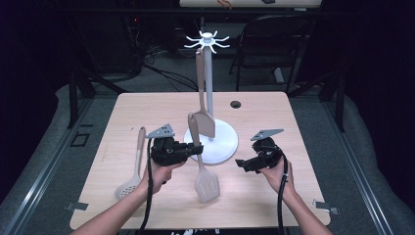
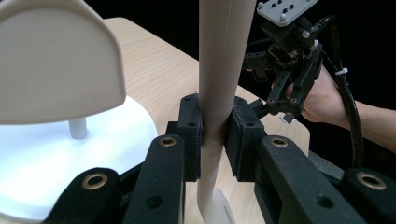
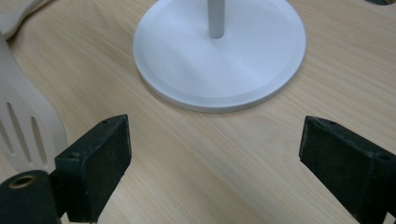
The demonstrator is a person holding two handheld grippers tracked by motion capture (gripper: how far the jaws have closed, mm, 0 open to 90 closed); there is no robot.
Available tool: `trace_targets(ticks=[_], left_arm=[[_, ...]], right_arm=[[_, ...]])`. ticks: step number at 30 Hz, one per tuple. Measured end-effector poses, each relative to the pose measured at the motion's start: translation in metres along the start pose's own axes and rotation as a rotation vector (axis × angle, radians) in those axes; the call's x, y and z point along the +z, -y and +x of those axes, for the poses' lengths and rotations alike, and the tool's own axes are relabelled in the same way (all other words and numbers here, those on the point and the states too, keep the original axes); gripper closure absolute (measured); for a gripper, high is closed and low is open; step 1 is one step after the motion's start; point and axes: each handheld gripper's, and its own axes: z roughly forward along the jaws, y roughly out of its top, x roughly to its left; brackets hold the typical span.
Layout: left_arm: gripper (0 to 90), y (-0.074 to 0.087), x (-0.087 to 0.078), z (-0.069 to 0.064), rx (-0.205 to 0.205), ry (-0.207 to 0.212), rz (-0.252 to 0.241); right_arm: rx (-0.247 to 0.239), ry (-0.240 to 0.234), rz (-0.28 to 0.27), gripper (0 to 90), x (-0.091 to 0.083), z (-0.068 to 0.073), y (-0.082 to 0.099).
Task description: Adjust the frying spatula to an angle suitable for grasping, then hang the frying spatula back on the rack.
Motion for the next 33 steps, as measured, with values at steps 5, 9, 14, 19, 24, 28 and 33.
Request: trace_targets(ticks=[5,9,14,19,24,28,33], left_arm=[[77.5,-0.005,-0.002,-0.001,0.021,-0.001,0.006],[77.5,-0.010,-0.002,-0.001,0.038,0.001,0.008],[77.5,-0.023,0.000,-0.003,0.070,0.014,0.018],[77.5,-0.035,0.003,-0.003,0.096,0.014,0.026],[77.5,-0.047,0.004,-0.004,0.117,0.021,0.024],[77.5,-0.054,0.005,-0.005,0.130,0.024,0.024],[77.5,-0.068,0.008,-0.009,0.158,0.025,0.021]], right_arm=[[-0.013,0.008,0.003,6.7,-0.004,-0.004,0.001],[-0.011,0.017,0.013,6.4,-0.006,-0.008,0.006],[-0.003,0.036,0.007,6.6,-0.010,-0.013,0.007],[-0.006,0.048,0.001,6.6,-0.013,-0.015,0.006],[0.005,0.055,0.003,6.7,-0.015,-0.020,0.007],[-0.003,0.065,0.020,6.8,-0.018,-0.022,0.007],[0.012,0.056,0.005,6.8,-0.016,-0.022,0.007]])
